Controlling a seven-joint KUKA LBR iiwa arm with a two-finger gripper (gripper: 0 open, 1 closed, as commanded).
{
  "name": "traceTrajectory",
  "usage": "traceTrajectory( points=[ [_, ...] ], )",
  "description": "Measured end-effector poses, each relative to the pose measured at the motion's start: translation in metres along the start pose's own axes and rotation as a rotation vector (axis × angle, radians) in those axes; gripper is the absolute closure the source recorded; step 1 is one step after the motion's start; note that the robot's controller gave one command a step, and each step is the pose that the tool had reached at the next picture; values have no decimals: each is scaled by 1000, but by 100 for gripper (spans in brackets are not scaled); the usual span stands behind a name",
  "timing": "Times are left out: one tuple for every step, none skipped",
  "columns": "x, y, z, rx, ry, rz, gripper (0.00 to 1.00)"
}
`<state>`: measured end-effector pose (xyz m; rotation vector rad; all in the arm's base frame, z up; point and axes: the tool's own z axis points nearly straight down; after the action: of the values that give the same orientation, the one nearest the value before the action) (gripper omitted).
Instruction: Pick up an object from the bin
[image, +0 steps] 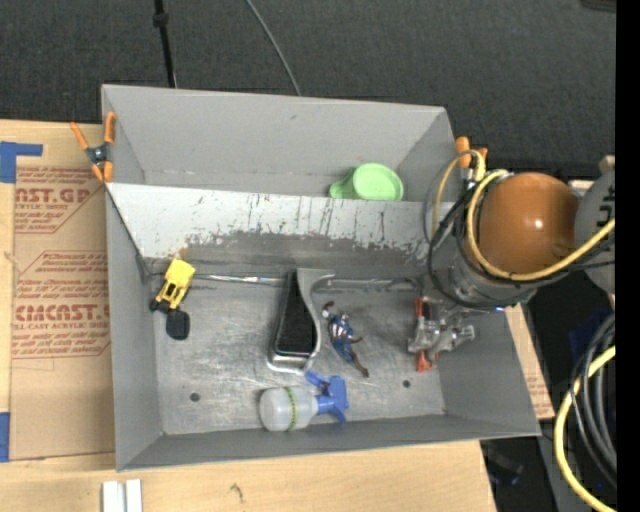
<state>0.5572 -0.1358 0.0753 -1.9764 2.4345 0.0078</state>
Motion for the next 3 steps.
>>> traceTrajectory(
  points=[
    [-4, 9, -45, -6, 3, -11, 100],
    [-4, 1, -61, 11, 5, 2, 100],
    [-11, 11, -77, -12, 4, 4, 100]
  ],
)
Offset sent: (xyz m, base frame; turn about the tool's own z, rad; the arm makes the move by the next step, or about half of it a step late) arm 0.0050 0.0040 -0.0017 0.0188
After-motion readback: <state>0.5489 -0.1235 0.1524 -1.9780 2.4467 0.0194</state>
